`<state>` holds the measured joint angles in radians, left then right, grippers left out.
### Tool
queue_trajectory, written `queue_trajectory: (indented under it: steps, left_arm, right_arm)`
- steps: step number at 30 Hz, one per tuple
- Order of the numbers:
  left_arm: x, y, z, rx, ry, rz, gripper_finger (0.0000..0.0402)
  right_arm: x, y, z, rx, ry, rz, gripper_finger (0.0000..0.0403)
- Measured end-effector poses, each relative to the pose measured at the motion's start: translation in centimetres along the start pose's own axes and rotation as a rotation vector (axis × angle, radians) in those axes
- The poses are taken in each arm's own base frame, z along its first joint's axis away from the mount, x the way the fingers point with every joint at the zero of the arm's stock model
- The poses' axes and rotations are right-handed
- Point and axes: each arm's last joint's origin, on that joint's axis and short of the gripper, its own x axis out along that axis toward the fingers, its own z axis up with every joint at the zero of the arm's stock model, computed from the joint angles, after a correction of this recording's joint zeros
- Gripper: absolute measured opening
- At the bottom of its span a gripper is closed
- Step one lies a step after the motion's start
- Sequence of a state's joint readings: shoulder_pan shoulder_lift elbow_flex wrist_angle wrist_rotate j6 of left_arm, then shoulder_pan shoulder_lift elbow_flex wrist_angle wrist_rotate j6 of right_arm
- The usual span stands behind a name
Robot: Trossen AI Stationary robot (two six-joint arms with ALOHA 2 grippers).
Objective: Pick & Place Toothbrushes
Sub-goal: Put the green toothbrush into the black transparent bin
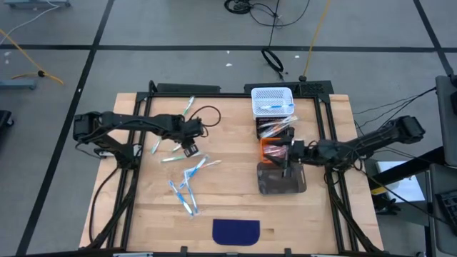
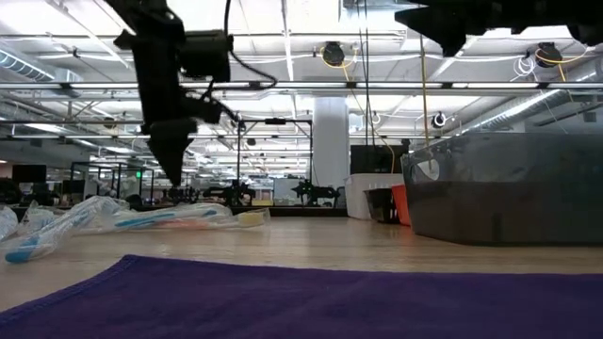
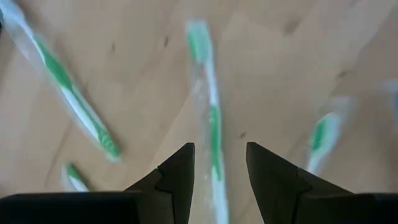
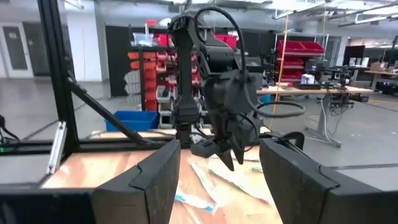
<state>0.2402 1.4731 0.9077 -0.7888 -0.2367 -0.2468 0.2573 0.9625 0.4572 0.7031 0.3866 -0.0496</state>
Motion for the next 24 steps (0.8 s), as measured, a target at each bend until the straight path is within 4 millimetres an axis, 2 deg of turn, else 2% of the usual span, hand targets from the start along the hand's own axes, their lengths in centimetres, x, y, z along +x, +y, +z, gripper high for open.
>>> queue_trajectory:
  steps: [5,10,24]
  left_arm:
    - [1.8,0.7,-1.5,-0.017,0.053,0.016,0.0147]
    - [2.7,1.0,-2.3,-0.034,0.082,-0.002,0.0147]
    - [4.9,0.9,-4.2,-0.05,0.069,-0.078,0.0147]
  right_arm:
    - [1.4,0.6,0.2,-0.024,0.02,0.035,0.0212]
    - [2.3,1.0,0.2,-0.03,0.035,0.051,0.0212]
    - [2.6,1.1,0.1,-0.031,0.038,0.05,0.0212]
